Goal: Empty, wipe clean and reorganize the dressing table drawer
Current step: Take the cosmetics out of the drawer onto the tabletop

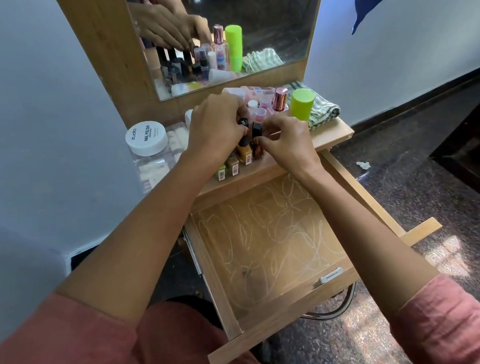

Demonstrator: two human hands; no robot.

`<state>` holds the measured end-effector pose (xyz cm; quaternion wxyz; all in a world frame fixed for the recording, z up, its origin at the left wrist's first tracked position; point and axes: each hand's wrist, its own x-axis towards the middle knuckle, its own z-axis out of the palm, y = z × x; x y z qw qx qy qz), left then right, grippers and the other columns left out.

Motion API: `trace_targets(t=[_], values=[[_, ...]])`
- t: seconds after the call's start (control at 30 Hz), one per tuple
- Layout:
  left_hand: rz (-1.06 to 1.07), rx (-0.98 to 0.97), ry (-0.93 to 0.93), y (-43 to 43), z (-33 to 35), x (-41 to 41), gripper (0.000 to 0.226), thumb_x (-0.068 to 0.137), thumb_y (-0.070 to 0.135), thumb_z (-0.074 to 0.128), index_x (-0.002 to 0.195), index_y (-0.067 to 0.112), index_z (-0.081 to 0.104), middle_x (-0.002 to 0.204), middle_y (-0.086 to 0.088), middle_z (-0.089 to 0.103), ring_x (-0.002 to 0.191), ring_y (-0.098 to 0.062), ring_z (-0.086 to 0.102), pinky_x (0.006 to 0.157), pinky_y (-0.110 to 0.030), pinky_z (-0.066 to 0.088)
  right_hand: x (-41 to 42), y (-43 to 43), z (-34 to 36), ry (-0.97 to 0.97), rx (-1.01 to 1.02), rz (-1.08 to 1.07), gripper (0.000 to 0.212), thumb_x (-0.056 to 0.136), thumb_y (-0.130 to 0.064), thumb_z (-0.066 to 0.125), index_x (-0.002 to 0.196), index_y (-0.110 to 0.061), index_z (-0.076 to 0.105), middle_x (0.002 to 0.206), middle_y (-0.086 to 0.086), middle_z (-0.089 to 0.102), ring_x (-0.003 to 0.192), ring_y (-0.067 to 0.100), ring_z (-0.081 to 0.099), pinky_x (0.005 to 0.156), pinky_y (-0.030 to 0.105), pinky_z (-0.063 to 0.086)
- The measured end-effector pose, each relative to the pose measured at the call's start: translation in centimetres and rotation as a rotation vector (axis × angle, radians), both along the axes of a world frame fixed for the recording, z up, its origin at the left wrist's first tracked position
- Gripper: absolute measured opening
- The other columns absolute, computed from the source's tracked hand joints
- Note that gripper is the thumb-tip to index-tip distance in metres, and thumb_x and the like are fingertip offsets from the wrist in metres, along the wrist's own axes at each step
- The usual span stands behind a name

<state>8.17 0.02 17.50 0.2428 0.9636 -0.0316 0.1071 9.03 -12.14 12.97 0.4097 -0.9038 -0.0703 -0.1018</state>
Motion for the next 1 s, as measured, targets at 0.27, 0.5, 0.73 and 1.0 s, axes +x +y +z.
trace_targets(t=[0.27, 0.5, 0.73, 1.0], values=[[-0.016, -0.098, -0.084, -0.1, -0.2, -0.7, 0.026, 0.081, 0.007, 0.064, 0.106, 0.010, 0.066, 0.109, -0.007, 0.067, 0.102, -0.020, 0.060, 0.088, -0.033, 0.049, -0.4, -0.4, -0.5, 0.013, 0.058, -0.020, 0.023, 0.080, -0.002, 0.064, 0.103, 0.001, 0.066, 0.096, 0.014, 0.069, 0.082, 0.009, 0.056, 0.063, 0.001, 0.038], [-0.043, -0.190, -0.188, -0.9, -0.4, -2.7, 0.021, 0.083, 0.003, 0.058, 0.101, 0.008, 0.067, 0.104, -0.007, 0.068, 0.097, -0.018, 0.062, 0.084, -0.032, 0.051, -1.5, -1.8, -0.5, 0.009, 0.093, -0.046, 0.017, 0.081, -0.005, 0.064, 0.097, -0.002, 0.068, 0.091, 0.009, 0.069, 0.078, 0.009, 0.057, 0.061, -0.005, 0.037], [-0.069, -0.272, -0.204, -2.0, -2.4, -5.2, 0.015, 0.085, 0.004, 0.058, 0.095, 0.009, 0.067, 0.095, -0.004, 0.068, 0.088, -0.014, 0.062, 0.079, -0.031, 0.052, -3.1, -3.5, -1.4, 0.043, 0.099, -0.075, 0.014, 0.080, -0.004, 0.064, 0.092, -0.001, 0.070, 0.088, 0.010, 0.070, 0.074, 0.010, 0.059, 0.058, -0.003, 0.038], [-0.051, -0.375, -0.042, -1.8, -7.3, -9.0, 0.016, 0.084, 0.006, 0.061, 0.096, 0.014, 0.066, 0.094, 0.003, 0.067, 0.085, -0.007, 0.061, 0.078, -0.021, 0.052, -3.7, -4.9, -3.5, 0.111, 0.127, -0.200, 0.013, 0.081, -0.011, 0.063, 0.089, -0.006, 0.072, 0.084, 0.007, 0.070, 0.077, 0.010, 0.060, 0.073, 0.018, 0.046]])
